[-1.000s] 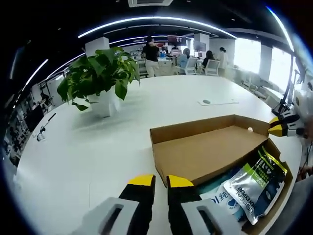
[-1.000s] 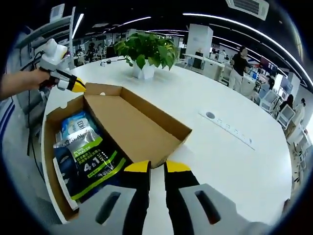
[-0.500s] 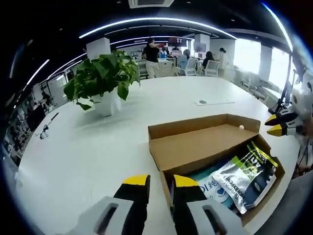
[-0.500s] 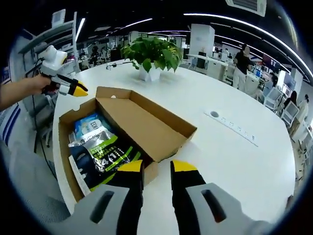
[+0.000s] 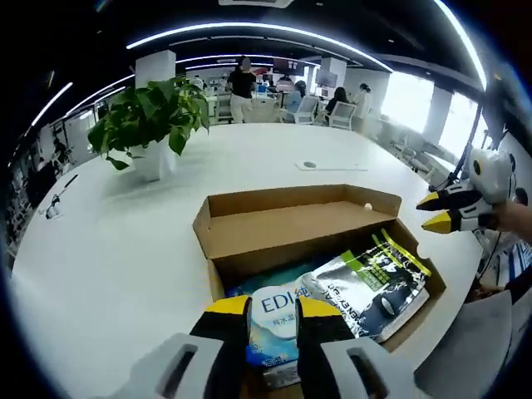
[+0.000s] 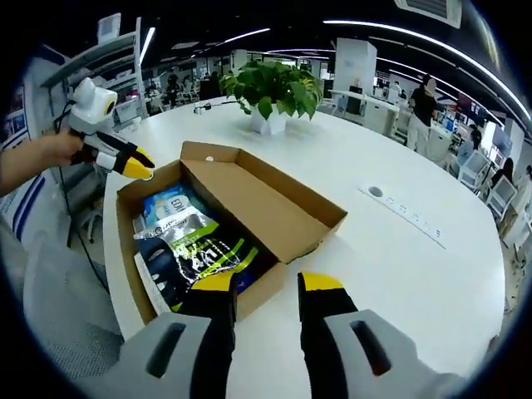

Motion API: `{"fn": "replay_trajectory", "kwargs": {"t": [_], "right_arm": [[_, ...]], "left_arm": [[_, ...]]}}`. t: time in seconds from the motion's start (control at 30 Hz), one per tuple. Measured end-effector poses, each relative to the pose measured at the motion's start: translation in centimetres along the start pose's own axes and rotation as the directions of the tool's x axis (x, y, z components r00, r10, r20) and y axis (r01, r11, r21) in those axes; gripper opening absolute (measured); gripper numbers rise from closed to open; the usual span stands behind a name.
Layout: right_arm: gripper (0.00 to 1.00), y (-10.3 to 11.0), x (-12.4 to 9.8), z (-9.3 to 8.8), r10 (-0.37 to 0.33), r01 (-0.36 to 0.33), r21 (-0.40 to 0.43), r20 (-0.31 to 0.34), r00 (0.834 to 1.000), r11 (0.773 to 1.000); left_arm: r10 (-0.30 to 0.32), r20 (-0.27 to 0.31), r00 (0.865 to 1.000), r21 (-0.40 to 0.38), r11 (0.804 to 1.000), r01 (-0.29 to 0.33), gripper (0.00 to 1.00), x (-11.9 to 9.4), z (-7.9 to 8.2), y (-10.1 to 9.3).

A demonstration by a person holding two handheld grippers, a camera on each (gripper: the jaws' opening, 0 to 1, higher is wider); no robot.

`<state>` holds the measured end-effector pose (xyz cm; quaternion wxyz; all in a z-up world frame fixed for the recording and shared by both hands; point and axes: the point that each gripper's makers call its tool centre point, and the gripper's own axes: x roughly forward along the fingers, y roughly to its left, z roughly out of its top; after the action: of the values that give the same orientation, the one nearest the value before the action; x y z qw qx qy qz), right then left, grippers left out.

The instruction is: Operate the shoe box by opening the lid, removing the specified soft item, and placing it in the target area until the item is outside and the box remains undamaged.

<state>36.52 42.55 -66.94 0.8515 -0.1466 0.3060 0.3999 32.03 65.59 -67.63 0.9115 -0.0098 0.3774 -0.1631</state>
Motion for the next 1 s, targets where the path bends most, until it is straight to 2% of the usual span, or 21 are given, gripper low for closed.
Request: {"fn": "replay_trajectory", "kwargs": {"t": [0.2, 0.47, 0.63, 0.83, 0.93, 1.0], "right_arm": [[0.29, 0.7, -0.4, -0.1, 0.012, -0.012, -0.006, 0.003, 1.000, 1.000], [0.32, 1.7, -0.9, 0.1, 0.028, -0.027, -0.012, 0.018, 0.999, 1.000], [0.33, 2.3, -1.1, 0.2, 0.036, -0.036, -0.027, 0.027, 0.999, 0.999], [0.34, 2.7, -1.3, 0.1, 0.042, -0.041, -0.028, 0.035, 0.999, 0.999], [0.34, 2.7, -1.4, 0.0, 0.045, -0.044, -0.027, 0.036, 0.998, 0.999], [0.34, 2.8, -1.4, -0.1, 0.047, -0.046, -0.024, 0.039, 0.998, 0.999]], "left_arm": [[-0.111, -0.064, 0.992, -0.044, 0.993, 0.108, 0.23, 0.7, -1.8, -2.5], [-0.190, -0.113, 0.975, -0.101, 0.979, 0.179, 0.24, 1.7, -3.4, -4.2], [-0.245, -0.151, 0.958, -0.144, 0.964, 0.224, 0.25, 2.3, -4.4, -5.4], [-0.292, -0.170, 0.941, -0.195, 0.946, 0.258, 0.25, 2.7, -5.1, -6.4], [-0.327, -0.188, 0.926, -0.237, 0.930, 0.280, 0.25, 2.9, -5.6, -7.0], [-0.335, -0.179, 0.925, -0.245, 0.926, 0.288, 0.25, 3.0, -5.3, -7.0]]}}
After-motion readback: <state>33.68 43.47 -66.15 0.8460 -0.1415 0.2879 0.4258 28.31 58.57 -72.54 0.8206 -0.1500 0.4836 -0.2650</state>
